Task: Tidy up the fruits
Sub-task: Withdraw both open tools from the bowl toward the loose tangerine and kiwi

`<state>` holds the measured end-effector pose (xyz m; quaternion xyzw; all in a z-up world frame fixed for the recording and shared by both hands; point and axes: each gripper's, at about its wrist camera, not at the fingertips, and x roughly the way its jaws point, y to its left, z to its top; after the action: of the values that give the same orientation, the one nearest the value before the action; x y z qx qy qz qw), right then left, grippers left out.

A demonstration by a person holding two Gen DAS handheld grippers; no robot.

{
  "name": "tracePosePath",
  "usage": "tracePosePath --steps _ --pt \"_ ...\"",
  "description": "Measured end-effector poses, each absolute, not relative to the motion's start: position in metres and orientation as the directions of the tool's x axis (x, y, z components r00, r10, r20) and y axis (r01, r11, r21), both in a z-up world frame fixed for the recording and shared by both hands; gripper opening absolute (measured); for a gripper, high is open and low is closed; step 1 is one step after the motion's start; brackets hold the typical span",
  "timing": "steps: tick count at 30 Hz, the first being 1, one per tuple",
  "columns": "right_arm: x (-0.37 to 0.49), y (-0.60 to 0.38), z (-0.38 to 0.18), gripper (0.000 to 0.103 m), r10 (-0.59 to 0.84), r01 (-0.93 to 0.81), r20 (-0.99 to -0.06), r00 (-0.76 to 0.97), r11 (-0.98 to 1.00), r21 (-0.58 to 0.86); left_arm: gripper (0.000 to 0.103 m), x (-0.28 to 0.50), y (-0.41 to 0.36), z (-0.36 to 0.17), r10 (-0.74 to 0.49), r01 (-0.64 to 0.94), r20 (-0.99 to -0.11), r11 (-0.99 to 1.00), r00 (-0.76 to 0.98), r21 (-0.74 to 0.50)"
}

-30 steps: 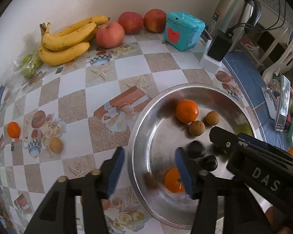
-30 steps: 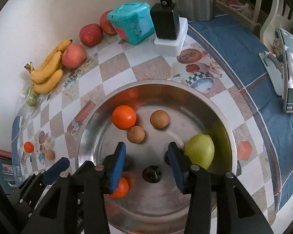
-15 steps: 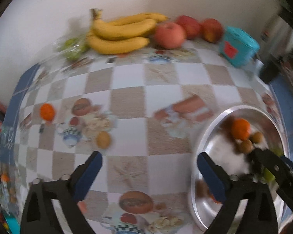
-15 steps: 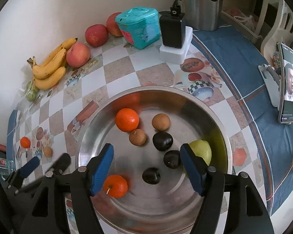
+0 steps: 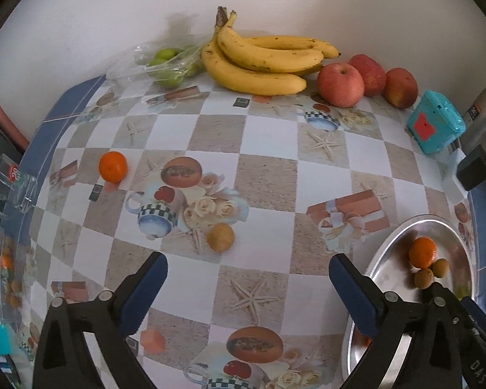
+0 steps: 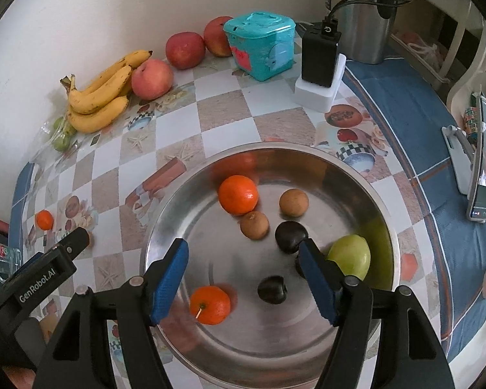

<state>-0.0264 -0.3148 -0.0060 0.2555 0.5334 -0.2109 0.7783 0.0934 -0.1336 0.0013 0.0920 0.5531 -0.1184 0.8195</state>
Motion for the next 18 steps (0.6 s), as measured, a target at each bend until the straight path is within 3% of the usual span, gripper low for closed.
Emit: tracePosePath --steps 4,6,18 --pt "-0.025 -0.312 -0.005 0.074 -0.063 0.585 -0.936 0.347 0.795 0.164 0.103 0.095 -0.13 0.001 -0.087 0.283 -0.926 0.959 0.367 0.022" --pt "-0.023 -0.31 -0.004 0.096 -0.07 0.574 -0.933 0.353 0.804 0.157 0.103 0.094 -0.13 0.002 -0.089 0.286 -0.92 0.958 0.382 0.026" --pt "-0.018 -0.3 0.003 0.097 -0.103 0.534 -0.912 0.397 0.834 0.138 0.103 0.095 -0.128 0.005 -0.108 0.299 -0.914 0.954 0.392 0.015"
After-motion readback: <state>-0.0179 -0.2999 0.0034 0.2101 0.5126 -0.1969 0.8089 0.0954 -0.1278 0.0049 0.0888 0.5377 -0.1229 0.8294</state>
